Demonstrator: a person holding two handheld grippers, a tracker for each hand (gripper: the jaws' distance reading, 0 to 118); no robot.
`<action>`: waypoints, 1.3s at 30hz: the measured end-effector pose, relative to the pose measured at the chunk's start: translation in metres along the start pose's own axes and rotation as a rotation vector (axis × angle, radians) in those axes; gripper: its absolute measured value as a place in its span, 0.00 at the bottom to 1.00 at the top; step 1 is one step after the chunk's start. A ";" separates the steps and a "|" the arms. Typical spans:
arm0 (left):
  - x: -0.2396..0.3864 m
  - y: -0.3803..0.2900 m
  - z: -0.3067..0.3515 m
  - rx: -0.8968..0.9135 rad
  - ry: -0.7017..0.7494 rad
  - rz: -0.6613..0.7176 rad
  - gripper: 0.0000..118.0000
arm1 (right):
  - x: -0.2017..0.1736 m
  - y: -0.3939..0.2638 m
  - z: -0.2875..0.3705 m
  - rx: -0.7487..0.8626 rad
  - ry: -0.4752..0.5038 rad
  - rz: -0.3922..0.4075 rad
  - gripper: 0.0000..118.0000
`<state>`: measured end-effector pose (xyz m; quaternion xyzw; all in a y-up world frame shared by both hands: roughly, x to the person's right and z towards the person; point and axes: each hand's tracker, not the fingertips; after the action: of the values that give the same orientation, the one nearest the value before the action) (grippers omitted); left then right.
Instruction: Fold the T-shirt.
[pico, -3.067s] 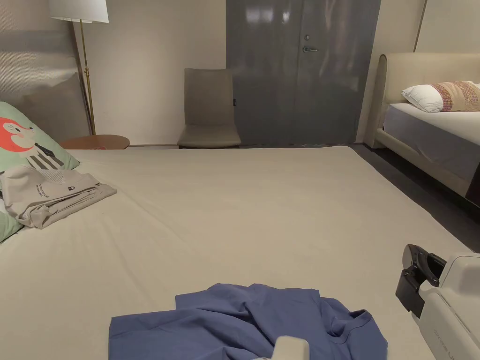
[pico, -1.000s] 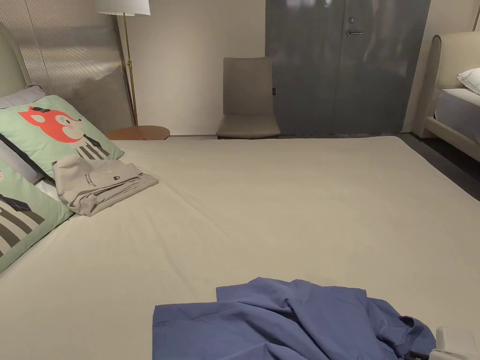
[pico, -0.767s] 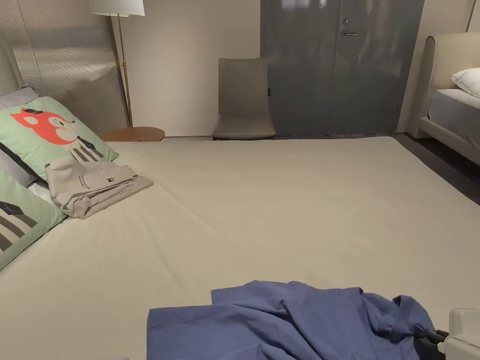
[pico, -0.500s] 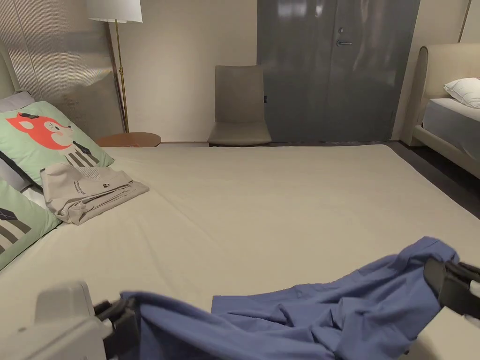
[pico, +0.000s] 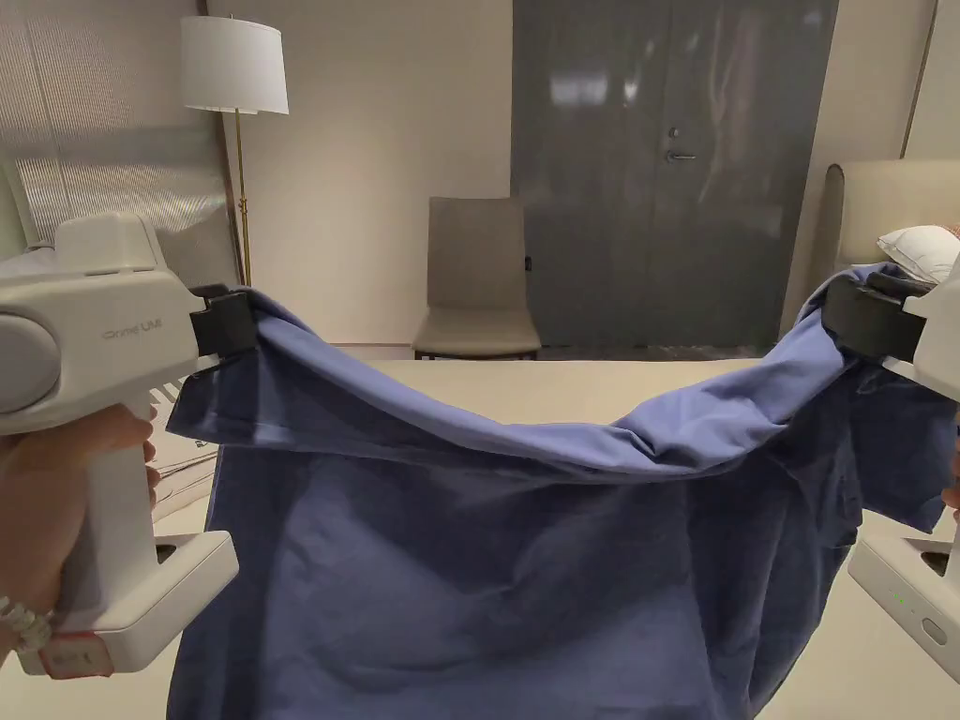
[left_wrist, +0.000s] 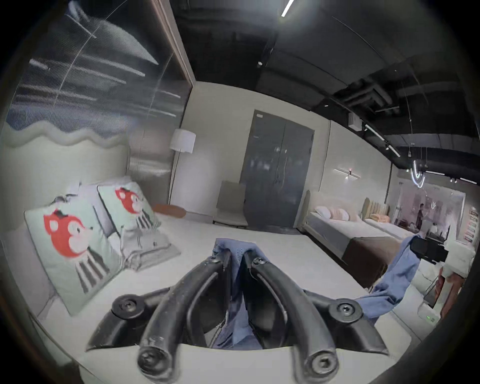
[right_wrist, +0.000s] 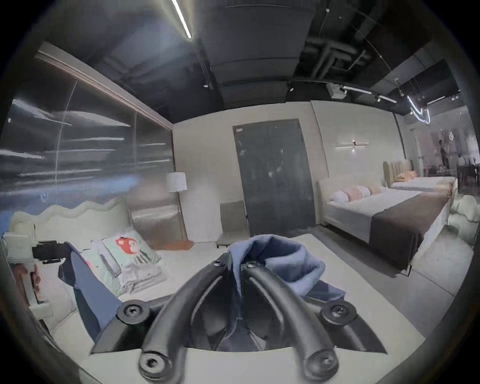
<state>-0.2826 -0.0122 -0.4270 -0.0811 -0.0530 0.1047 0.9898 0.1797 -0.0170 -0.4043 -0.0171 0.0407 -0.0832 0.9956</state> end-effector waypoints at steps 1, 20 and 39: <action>0.001 0.008 -0.010 0.008 0.001 -0.007 0.05 | -0.001 0.006 -0.009 0.005 0.003 0.000 0.04; 0.017 0.036 -0.167 0.120 0.098 -0.015 0.05 | 0.011 0.033 -0.154 0.076 -0.194 0.031 0.04; 0.003 -0.106 -0.040 -0.139 0.138 -0.024 0.04 | 0.025 -0.093 -0.010 -0.186 -0.213 0.047 0.04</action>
<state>-0.2535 -0.1199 -0.4476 -0.1561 0.0072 0.0832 0.9842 0.1879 -0.1128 -0.4126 -0.1172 -0.0572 -0.0536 0.9900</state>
